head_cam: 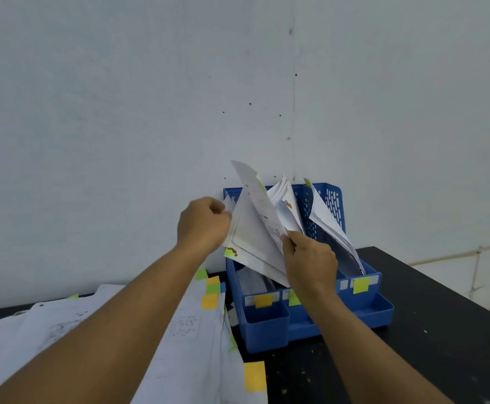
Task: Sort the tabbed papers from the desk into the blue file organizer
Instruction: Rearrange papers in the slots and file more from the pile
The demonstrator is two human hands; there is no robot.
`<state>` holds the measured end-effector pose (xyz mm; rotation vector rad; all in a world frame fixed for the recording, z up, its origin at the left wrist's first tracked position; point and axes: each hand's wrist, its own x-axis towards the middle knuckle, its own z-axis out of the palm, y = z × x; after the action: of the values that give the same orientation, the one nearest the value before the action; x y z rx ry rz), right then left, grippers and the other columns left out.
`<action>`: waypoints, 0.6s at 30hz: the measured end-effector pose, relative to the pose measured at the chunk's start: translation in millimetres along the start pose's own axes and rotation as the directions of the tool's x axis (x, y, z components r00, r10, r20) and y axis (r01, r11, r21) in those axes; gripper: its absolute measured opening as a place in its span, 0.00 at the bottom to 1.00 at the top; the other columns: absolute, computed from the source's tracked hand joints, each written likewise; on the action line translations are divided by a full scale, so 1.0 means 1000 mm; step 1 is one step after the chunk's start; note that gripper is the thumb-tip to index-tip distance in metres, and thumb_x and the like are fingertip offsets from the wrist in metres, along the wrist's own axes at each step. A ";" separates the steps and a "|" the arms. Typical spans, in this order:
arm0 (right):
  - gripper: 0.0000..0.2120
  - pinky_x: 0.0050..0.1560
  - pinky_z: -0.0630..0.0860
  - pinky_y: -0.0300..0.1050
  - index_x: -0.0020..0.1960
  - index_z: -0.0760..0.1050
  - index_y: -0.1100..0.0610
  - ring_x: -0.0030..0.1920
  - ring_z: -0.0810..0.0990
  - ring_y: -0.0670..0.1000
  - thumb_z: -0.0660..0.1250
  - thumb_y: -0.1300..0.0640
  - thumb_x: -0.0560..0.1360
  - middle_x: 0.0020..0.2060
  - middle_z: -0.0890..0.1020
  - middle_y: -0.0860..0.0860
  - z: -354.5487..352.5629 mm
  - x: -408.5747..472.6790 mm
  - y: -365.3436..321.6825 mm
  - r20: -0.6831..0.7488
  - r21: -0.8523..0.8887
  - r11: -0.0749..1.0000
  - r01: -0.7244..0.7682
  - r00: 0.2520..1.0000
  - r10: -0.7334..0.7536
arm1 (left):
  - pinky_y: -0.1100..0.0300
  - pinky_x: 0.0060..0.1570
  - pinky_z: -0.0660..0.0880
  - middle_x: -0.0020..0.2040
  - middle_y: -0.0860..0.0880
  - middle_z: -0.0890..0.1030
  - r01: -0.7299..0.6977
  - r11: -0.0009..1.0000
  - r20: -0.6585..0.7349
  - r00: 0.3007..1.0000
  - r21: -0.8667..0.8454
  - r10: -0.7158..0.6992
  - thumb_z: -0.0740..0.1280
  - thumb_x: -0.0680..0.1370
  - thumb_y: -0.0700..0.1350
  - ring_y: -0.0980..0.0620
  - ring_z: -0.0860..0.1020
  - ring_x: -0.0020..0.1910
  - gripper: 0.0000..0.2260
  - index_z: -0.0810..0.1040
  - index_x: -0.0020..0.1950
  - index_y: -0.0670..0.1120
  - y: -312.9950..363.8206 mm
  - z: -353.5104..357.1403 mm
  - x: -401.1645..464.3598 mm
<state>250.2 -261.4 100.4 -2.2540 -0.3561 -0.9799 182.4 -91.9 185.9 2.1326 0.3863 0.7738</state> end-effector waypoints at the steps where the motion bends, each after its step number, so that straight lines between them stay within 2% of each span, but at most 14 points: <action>1: 0.13 0.32 0.74 0.46 0.45 0.81 0.56 0.31 0.76 0.56 0.62 0.51 0.82 0.32 0.82 0.54 0.003 -0.001 0.000 -0.005 0.011 1.000 0.022 1.000 -0.022 | 0.59 0.51 0.74 0.55 0.51 0.81 -0.014 0.998 0.018 1.000 0.061 0.013 0.68 0.76 0.49 0.51 0.78 0.51 0.14 0.78 0.61 0.48 -0.006 0.005 -0.001; 3: 0.11 0.29 0.69 0.43 0.40 0.78 0.57 0.28 0.72 0.54 0.64 0.56 0.80 0.28 0.78 0.52 0.010 -0.007 -0.002 -0.020 0.015 0.997 0.081 0.997 -0.081 | 0.61 0.49 0.71 0.58 0.51 0.80 -0.013 0.987 0.063 0.998 0.163 0.002 0.68 0.75 0.53 0.51 0.77 0.52 0.20 0.75 0.66 0.49 -0.015 0.015 -0.003; 5: 0.12 0.27 0.64 0.43 0.36 0.72 0.57 0.26 0.69 0.53 0.66 0.61 0.78 0.28 0.72 0.50 0.017 -0.017 -0.005 -0.010 0.017 0.992 0.122 0.993 -0.121 | 0.59 0.49 0.72 0.60 0.51 0.79 0.019 0.965 0.103 0.994 0.260 -0.047 0.68 0.75 0.56 0.50 0.78 0.54 0.24 0.73 0.68 0.50 -0.019 0.022 -0.002; 6: 0.11 0.26 0.63 0.43 0.36 0.72 0.57 0.26 0.68 0.53 0.66 0.62 0.77 0.30 0.71 0.49 0.021 -0.023 -0.004 -0.009 0.027 0.991 0.133 0.991 -0.133 | 0.58 0.49 0.73 0.58 0.51 0.80 0.033 0.958 0.110 0.992 0.285 -0.067 0.67 0.74 0.57 0.50 0.79 0.53 0.22 0.75 0.65 0.50 -0.020 0.025 0.000; 8: 0.08 0.26 0.64 0.43 0.38 0.76 0.59 0.27 0.70 0.54 0.68 0.64 0.76 0.32 0.72 0.51 0.026 -0.029 0.000 -0.015 0.045 0.991 0.124 0.992 -0.123 | 0.57 0.47 0.74 0.46 0.51 0.82 0.051 0.957 0.110 0.990 0.284 -0.086 0.65 0.74 0.54 0.50 0.80 0.46 0.11 0.79 0.51 0.49 -0.019 0.027 0.002; 9: 0.07 0.26 0.64 0.44 0.38 0.77 0.60 0.27 0.70 0.54 0.69 0.64 0.76 0.32 0.73 0.52 0.027 -0.031 0.002 -0.012 0.041 0.993 0.115 0.993 -0.114 | 0.57 0.45 0.74 0.41 0.51 0.81 0.061 0.960 0.110 0.989 0.273 -0.094 0.65 0.74 0.53 0.50 0.79 0.42 0.09 0.79 0.43 0.48 -0.018 0.027 0.003; 11: 0.09 0.25 0.64 0.45 0.36 0.76 0.59 0.26 0.70 0.54 0.70 0.65 0.74 0.30 0.74 0.53 0.027 -0.030 0.008 0.002 0.018 0.994 0.107 0.994 -0.107 | 0.57 0.42 0.72 0.37 0.51 0.80 0.062 0.963 0.123 0.988 0.264 -0.097 0.66 0.74 0.49 0.51 0.78 0.39 0.08 0.77 0.37 0.48 -0.015 0.027 0.006; 13: 0.12 0.24 0.62 0.45 0.33 0.74 0.59 0.24 0.66 0.52 0.71 0.66 0.72 0.28 0.73 0.52 0.026 -0.027 0.013 0.003 -0.009 0.995 0.099 0.995 -0.099 | 0.55 0.42 0.76 0.38 0.49 0.81 0.067 0.976 0.121 0.988 0.205 -0.093 0.67 0.73 0.47 0.50 0.79 0.39 0.06 0.81 0.38 0.48 -0.010 0.027 0.008; 15: 0.13 0.25 0.60 0.43 0.30 0.73 0.60 0.23 0.64 0.53 0.71 0.68 0.70 0.28 0.74 0.54 0.025 -0.022 0.017 0.044 -0.020 0.997 0.073 0.996 -0.072 | 0.52 0.45 0.79 0.39 0.49 0.82 0.102 0.992 0.053 0.993 0.069 -0.105 0.68 0.73 0.45 0.49 0.80 0.40 0.05 0.83 0.40 0.48 -0.004 0.027 0.011; 18: 0.10 0.28 0.63 0.43 0.33 0.76 0.61 0.26 0.72 0.57 0.68 0.68 0.73 0.34 0.77 0.55 0.024 -0.018 0.022 0.127 -0.101 0.994 0.039 0.992 -0.026 | 0.55 0.39 0.75 0.40 0.46 0.84 0.116 0.983 -0.078 0.989 -0.143 -0.128 0.66 0.70 0.43 0.48 0.79 0.36 0.08 0.84 0.42 0.42 0.001 0.026 0.019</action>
<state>261.3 -262.1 64.6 -2.4183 -0.4067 -0.8934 214.1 -98.7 182.1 1.9318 0.4907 0.8004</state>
